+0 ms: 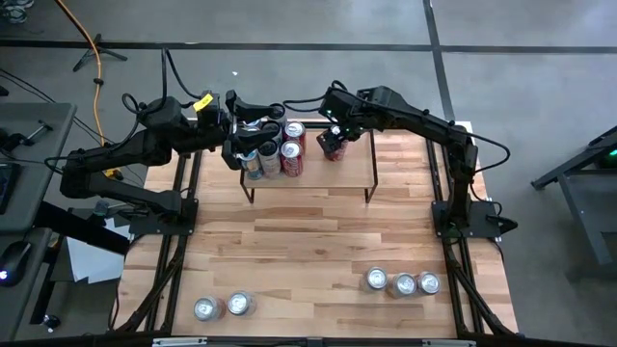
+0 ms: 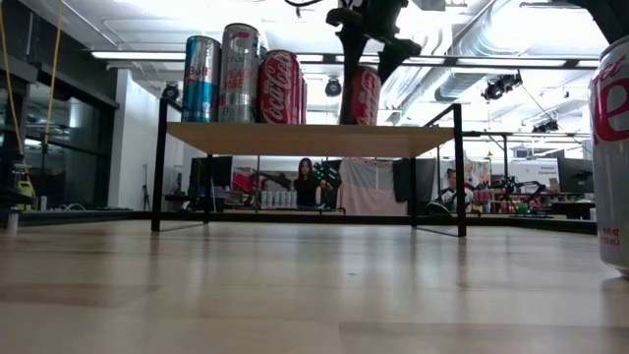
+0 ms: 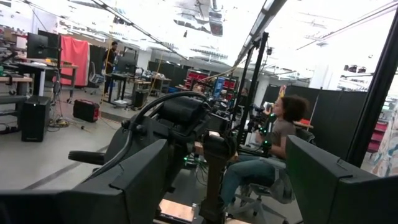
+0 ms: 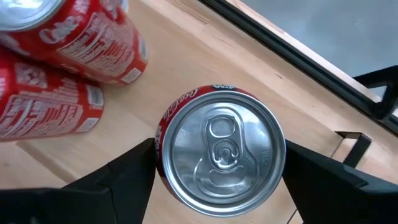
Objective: Place canned beverage on shelf
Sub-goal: Put the red-white soda can aligned with the other red-white soda cans on the shelf
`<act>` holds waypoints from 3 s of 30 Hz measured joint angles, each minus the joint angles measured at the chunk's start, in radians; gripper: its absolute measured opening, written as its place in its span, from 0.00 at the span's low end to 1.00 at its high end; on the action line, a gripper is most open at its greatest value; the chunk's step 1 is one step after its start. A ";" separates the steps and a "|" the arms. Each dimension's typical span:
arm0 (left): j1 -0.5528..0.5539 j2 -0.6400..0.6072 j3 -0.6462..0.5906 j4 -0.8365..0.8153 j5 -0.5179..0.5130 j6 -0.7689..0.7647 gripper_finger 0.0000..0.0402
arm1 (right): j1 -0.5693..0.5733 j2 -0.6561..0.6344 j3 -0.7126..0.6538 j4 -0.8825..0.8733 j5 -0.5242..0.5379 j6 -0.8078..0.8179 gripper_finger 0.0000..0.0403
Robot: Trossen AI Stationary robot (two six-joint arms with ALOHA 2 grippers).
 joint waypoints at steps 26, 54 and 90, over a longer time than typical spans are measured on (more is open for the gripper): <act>0.000 0.000 0.000 0.001 0.000 -0.001 0.65 | 0.003 0.001 0.000 0.009 -0.010 -0.120 0.93; 0.000 0.000 0.000 0.001 0.000 -0.037 0.65 | -0.013 -0.009 0.185 -0.020 -0.098 -0.648 0.98; 0.000 0.000 0.000 0.008 0.000 -0.026 0.65 | -0.109 0.111 0.184 -0.103 -0.317 -1.221 0.98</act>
